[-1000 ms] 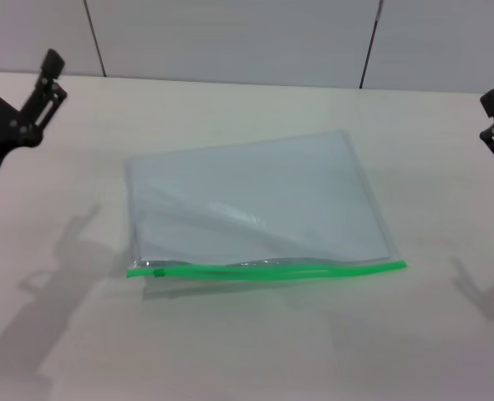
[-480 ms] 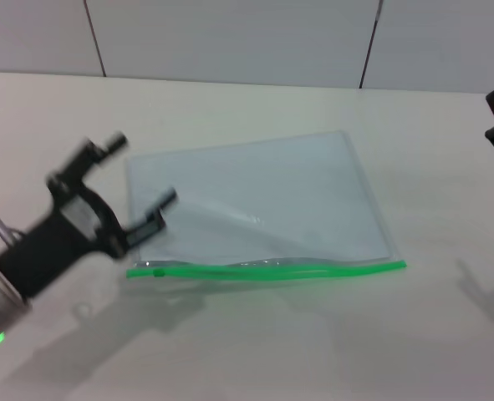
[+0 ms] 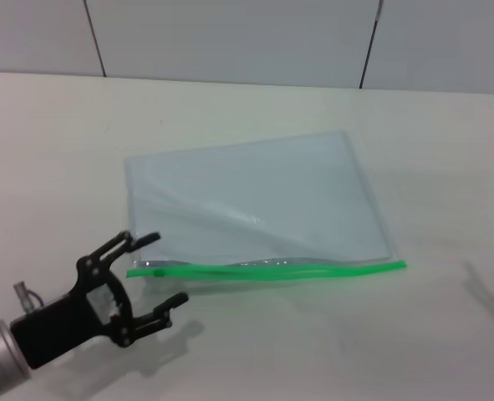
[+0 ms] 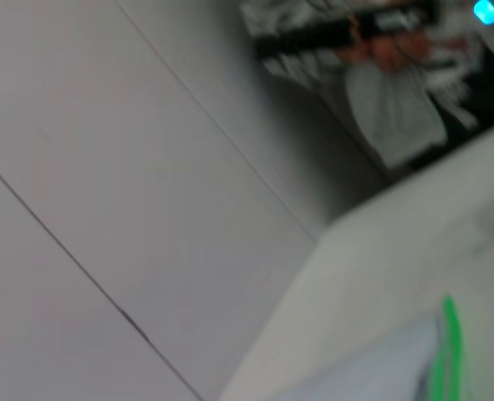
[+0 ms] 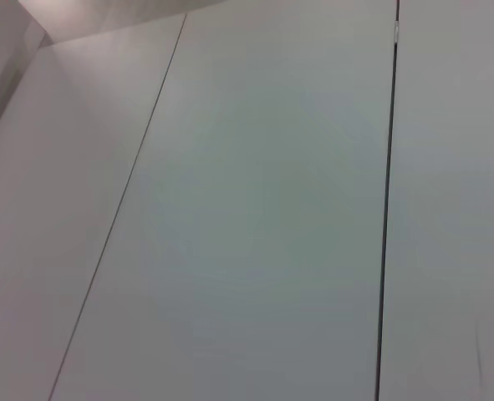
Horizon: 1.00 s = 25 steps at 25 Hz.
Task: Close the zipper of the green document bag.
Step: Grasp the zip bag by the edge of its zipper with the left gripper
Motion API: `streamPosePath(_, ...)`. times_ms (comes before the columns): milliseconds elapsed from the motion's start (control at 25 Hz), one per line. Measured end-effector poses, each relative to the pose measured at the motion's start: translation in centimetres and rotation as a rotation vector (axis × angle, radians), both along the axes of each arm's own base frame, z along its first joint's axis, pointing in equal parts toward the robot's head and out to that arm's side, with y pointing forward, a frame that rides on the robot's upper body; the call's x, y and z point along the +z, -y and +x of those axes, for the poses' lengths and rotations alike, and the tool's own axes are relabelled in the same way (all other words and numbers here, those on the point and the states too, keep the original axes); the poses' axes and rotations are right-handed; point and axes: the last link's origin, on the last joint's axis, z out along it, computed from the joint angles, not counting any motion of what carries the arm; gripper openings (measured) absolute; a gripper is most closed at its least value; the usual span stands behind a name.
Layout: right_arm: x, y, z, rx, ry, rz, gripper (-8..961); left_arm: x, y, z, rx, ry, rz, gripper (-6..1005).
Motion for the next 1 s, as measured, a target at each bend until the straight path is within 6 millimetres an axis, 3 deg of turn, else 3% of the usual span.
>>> streamPosePath(520, 0.3, 0.4, 0.1, 0.009, -0.001, 0.013, 868, 0.0, -0.8, -2.1, 0.063, -0.144, 0.080, 745)
streamPosePath(1000, 0.4, 0.6, 0.0, 0.027, -0.006, 0.018, 868, -0.6, -4.2, -1.6, 0.081, -0.225, 0.083, 721)
